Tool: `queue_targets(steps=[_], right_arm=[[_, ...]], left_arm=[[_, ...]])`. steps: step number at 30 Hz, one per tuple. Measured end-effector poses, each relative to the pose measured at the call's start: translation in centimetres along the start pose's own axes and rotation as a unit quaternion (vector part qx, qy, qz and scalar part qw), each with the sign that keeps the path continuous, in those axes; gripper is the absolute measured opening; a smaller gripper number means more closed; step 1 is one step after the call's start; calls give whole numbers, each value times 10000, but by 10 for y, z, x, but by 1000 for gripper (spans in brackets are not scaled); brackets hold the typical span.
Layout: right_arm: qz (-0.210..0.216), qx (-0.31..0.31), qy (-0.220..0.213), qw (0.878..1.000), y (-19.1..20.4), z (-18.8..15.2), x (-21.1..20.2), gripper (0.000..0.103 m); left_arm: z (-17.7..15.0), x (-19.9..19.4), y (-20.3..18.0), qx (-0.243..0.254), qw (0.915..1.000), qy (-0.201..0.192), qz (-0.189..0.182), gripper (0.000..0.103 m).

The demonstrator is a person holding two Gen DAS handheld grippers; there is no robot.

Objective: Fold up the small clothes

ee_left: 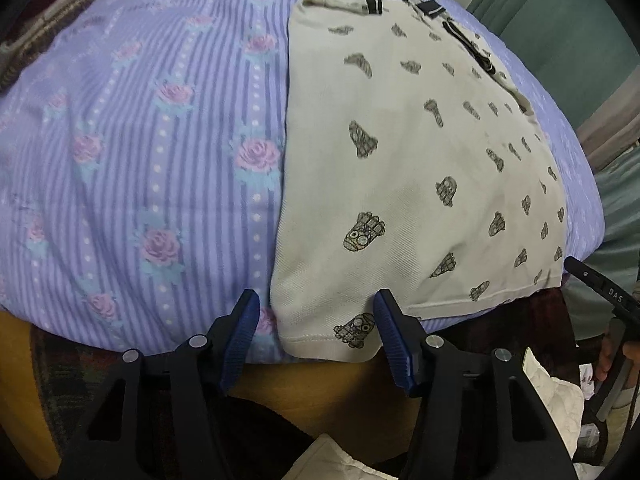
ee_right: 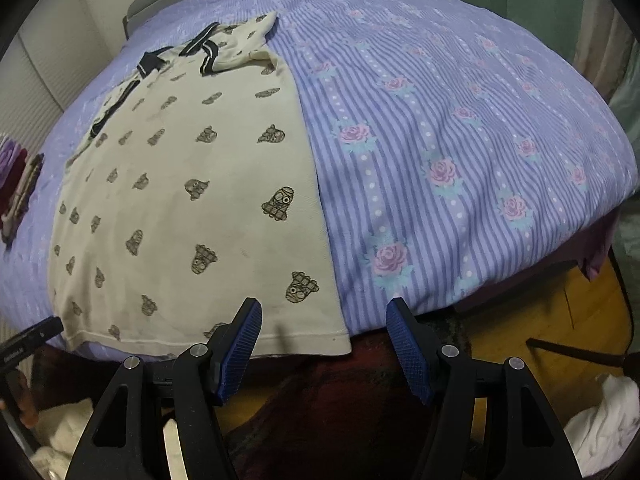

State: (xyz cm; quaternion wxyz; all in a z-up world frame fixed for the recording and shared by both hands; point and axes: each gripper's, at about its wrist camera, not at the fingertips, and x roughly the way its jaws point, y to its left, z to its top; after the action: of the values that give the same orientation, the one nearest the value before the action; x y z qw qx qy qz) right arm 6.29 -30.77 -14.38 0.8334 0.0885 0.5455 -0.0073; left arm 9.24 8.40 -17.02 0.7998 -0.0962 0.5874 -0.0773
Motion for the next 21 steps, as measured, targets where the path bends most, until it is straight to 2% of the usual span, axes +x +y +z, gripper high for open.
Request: queue_targets(steps=[9, 12, 18, 20, 21], right_arm=[[2, -355, 281, 9990, 6, 0, 23, 65], [169, -295, 426, 9985, 4, 1, 33, 61], [221, -352, 441, 9982, 6, 2, 42, 61], [272, -333, 456, 9980, 5, 3, 44, 56], [300, -317, 464, 9980, 5, 4, 46, 51]], left_arm=[[6, 13, 7, -40, 9999, 10, -124, 55], [8, 17, 7, 17, 9999, 19, -116, 55], [11, 21, 7, 83, 9999, -10, -113, 55], [10, 20, 4, 115, 9999, -34, -75, 53], [10, 20, 3, 140, 9999, -47, -47, 50]])
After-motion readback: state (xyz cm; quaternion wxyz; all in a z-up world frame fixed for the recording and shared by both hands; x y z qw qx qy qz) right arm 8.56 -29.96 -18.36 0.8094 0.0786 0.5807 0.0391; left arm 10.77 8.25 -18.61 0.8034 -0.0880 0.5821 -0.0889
